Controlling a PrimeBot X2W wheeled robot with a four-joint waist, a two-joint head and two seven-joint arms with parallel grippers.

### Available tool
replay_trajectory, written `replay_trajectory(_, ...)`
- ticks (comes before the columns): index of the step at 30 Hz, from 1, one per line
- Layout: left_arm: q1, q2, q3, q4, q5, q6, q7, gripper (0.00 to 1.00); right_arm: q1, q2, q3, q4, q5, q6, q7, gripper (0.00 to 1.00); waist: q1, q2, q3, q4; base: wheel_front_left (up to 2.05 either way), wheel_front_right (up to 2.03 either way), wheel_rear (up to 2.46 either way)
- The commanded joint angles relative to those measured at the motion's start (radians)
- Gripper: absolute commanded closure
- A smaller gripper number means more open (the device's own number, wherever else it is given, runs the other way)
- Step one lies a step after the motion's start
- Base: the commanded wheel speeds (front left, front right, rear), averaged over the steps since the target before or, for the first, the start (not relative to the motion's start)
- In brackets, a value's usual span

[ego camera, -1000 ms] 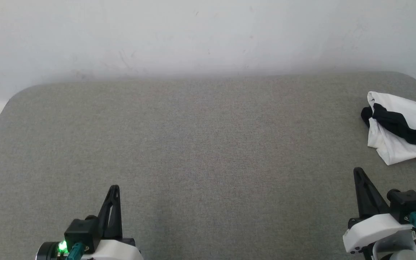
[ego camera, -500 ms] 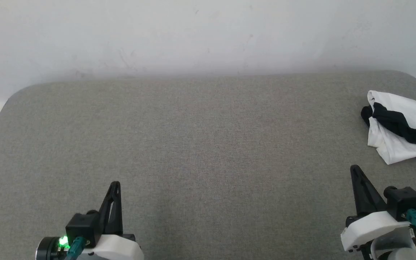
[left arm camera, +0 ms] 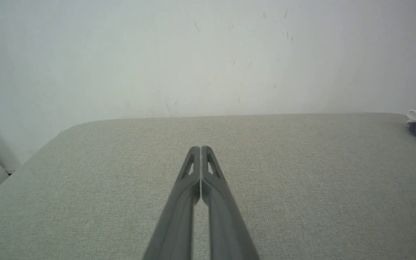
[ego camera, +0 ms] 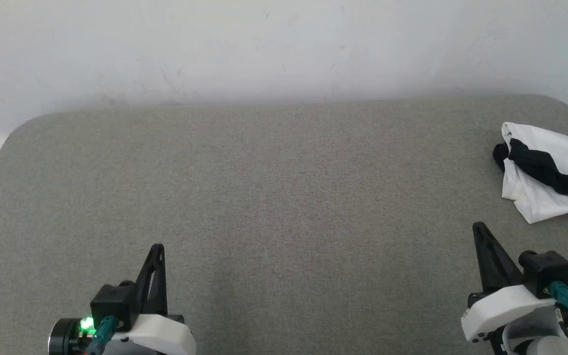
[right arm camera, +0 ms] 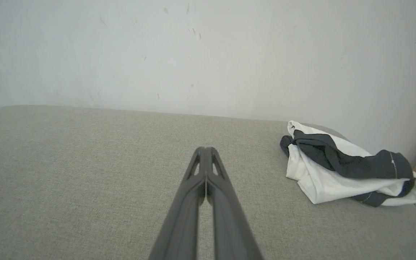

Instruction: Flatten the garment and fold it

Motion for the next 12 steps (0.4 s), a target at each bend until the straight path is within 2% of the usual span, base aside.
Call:
replay_trajectory(1,-0.019,-0.005,0.006,-0.005,0.009,-0.008,0.01,1.0,0.002,0.002,0.004,-0.011,-0.01,-0.001,0.01,1.0,0.0,0.0,0.001,0.0,0.0,0.0,0.0)
replay_trajectory(12,-0.031,-0.007,0.01,-0.006,0.018,-0.012,0.032,1.0,0.002,0.002,0.017,-0.034,-0.013,-0.001,0.032,1.0,0.0,0.0,0.004,-0.001,0.0,0.0,0.0)
